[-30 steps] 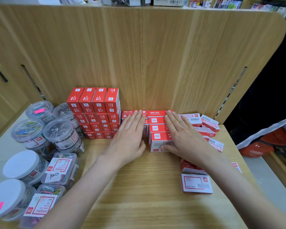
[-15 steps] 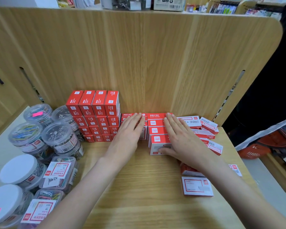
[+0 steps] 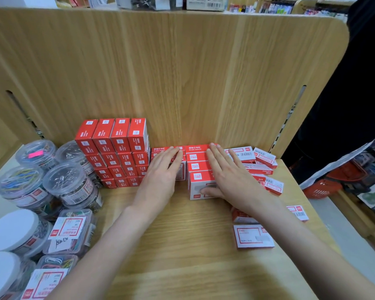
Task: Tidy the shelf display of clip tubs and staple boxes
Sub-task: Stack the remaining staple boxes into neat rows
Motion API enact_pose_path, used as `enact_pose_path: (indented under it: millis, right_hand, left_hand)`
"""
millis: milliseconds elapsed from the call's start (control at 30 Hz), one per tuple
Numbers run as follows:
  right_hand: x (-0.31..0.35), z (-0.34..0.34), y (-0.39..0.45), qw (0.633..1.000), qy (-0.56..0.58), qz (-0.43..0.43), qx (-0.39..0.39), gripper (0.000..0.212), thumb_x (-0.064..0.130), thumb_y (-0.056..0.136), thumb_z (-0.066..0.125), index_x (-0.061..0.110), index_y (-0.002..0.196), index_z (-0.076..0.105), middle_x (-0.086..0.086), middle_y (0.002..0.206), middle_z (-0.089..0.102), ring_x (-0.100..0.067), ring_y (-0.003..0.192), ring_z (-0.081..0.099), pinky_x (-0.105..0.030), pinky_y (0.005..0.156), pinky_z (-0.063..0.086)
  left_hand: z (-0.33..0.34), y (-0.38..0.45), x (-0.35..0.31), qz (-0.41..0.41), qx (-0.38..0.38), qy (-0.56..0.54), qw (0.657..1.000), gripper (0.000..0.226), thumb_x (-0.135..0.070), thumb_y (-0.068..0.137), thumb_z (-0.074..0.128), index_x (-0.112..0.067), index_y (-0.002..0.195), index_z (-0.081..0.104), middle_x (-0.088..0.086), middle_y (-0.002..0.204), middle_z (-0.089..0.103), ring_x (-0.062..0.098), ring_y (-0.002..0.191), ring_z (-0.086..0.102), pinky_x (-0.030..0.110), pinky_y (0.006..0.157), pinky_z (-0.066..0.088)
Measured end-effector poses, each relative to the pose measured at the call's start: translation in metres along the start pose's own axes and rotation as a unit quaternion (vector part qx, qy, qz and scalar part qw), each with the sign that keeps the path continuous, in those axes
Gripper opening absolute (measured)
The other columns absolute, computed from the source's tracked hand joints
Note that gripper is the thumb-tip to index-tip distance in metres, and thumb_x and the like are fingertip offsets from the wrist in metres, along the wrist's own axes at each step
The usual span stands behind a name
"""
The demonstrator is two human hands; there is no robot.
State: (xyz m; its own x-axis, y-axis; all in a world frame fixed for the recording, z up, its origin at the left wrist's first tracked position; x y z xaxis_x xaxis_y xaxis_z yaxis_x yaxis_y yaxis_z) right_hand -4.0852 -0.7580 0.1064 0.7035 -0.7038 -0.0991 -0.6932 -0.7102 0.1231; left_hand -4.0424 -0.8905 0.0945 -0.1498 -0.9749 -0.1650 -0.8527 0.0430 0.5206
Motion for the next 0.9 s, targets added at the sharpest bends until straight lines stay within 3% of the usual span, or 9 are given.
enact_pose_path:
  millis: [67,200,333,433,567,667,767,900]
  right_hand:
    - [0.000,0.000,-0.004,1.000,0.021,-0.008,0.004,0.095,0.055,0.084,0.050,0.002,0.145,0.000,-0.015,0.154,-0.004,-0.024,0.143,-0.004,-0.032,0.110,-0.010]
    - [-0.003,-0.003,-0.010,0.998,0.058,0.009,0.012,0.094,0.059,0.084,0.045,0.008,0.146,-0.004,-0.008,0.155,-0.008,-0.018,0.143,-0.010,-0.028,0.106,-0.016]
    - [-0.019,-0.024,-0.020,0.985,0.172,0.018,-0.020,0.079,0.050,0.083,0.055,0.009,0.143,0.024,-0.007,0.154,0.013,-0.018,0.142,0.008,-0.026,0.111,0.000]
    - [-0.058,-0.037,-0.032,0.966,0.246,0.061,-0.045,0.051,0.039,0.087,0.055,0.014,0.132,0.047,-0.004,0.146,0.033,-0.019,0.133,0.032,-0.017,0.099,0.021]
    - [-0.108,-0.034,-0.036,0.968,0.239,0.050,-0.050,0.031,0.019,0.093,0.051,0.013,0.123,0.056,-0.006,0.127,0.053,-0.024,0.116,0.050,-0.024,0.090,0.033]
    - [-0.121,-0.021,-0.026,0.974,0.228,-0.006,0.006,0.035,0.011,0.093,0.049,0.014,0.128,0.051,-0.006,0.135,0.047,-0.025,0.121,0.046,-0.029,0.097,0.033]
    - [-0.120,-0.012,-0.019,0.966,0.236,-0.083,0.070,0.046,0.025,0.088,0.060,0.016,0.132,0.047,-0.003,0.140,0.041,-0.019,0.126,0.041,-0.025,0.103,0.028]
    - [-0.130,-0.013,-0.019,0.953,0.284,-0.091,0.062,0.055,0.039,0.073,0.071,0.019,0.122,0.056,-0.001,0.119,0.044,-0.013,0.108,0.047,-0.021,0.095,0.034]
  left_hand:
    - [-0.003,0.000,0.000,0.000,0.009,-0.006,1.000,0.045,-0.002,0.082,0.036,0.005,0.124,0.052,0.021,0.124,0.055,0.035,0.118,0.050,0.039,0.106,0.028]
    - [-0.013,-0.002,-0.007,0.011,0.003,-0.049,0.999,0.047,-0.006,0.082,0.034,0.003,0.125,0.052,0.017,0.127,0.054,0.028,0.124,0.042,0.034,0.109,0.023]
    - [-0.024,0.004,-0.025,0.027,-0.017,-0.080,0.996,0.043,-0.013,0.088,0.036,0.001,0.125,0.053,0.014,0.128,0.055,0.023,0.125,0.041,0.032,0.109,0.023]
    - [-0.025,0.016,-0.041,0.020,-0.016,-0.098,0.995,0.043,-0.019,0.090,0.035,0.001,0.123,0.055,0.014,0.127,0.056,0.025,0.124,0.045,0.031,0.108,0.023]
    - [-0.015,0.031,-0.060,0.014,0.016,-0.078,0.997,0.048,-0.028,0.090,0.034,0.001,0.120,0.058,0.016,0.128,0.055,0.029,0.124,0.046,0.031,0.107,0.024]
    - [-0.003,0.038,-0.067,-0.014,0.048,-0.067,0.997,0.055,-0.036,0.089,0.031,0.001,0.121,0.057,0.017,0.130,0.053,0.031,0.128,0.042,0.042,0.106,0.028]
    - [0.010,0.039,-0.073,-0.033,0.071,-0.047,0.996,0.057,-0.039,0.088,0.032,0.000,0.121,0.058,0.014,0.129,0.055,0.032,0.128,0.041,0.043,0.104,0.025]
    - [0.016,0.029,-0.073,-0.065,0.063,-0.038,0.995,0.050,-0.036,0.089,0.035,-0.004,0.120,0.059,0.013,0.126,0.057,0.030,0.124,0.046,0.036,0.105,0.031]
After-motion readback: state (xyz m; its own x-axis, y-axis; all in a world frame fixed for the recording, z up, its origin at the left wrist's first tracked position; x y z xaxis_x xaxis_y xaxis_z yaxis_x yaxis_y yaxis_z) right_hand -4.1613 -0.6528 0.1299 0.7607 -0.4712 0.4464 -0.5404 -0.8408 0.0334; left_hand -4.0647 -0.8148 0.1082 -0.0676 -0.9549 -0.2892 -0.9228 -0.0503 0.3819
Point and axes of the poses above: each hand's wrist, its own y-axis towards the middle knuckle, its own z-axis out of the palm, x = y × z, the point moved 6 cm from there along y, towards the middle knuckle
